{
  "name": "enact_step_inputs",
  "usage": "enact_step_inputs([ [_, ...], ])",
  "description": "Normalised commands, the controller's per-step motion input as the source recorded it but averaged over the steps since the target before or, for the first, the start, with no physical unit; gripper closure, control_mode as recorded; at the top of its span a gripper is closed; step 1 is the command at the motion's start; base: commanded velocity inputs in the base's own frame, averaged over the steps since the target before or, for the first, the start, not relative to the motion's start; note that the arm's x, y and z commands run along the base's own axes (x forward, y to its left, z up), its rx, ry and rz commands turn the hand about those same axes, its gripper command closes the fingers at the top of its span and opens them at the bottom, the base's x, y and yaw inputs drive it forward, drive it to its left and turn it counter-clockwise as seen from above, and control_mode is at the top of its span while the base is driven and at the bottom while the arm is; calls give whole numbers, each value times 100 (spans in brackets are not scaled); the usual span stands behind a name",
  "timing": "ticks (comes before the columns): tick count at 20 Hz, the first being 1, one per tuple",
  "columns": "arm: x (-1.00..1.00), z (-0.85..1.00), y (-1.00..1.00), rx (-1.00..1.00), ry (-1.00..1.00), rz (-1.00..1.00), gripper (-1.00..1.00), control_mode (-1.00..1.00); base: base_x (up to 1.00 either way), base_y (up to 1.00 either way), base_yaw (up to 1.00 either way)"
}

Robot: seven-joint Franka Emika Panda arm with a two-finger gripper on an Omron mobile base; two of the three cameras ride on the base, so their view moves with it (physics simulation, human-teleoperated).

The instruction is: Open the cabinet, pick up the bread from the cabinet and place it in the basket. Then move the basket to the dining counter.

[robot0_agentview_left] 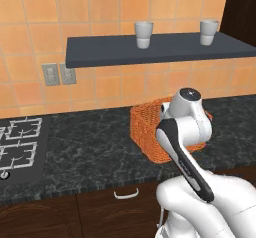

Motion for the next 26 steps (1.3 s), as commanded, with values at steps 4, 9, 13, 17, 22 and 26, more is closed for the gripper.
enact_step_inputs([
  [4, -54, 46, 0, -7, -5, 21, 100, -100, 0, 0, 0],
  [9, 5, 44, 0, -1, 0, 13, 100, -100, 0, 0, 0],
  [13, 0, 9, 0, -4, 3, 3, 100, -100, 0, 0, 0],
  [17, 0, 0, 0, -1, 0, 0, 100, -100, 0, 0, 0],
  [22, 0, 0, 0, 0, 0, 0, 100, -100, 0, 0, 0],
  [26, 0, 0, 0, 0, 0, 0, 100, -100, 0, 0, 0],
])
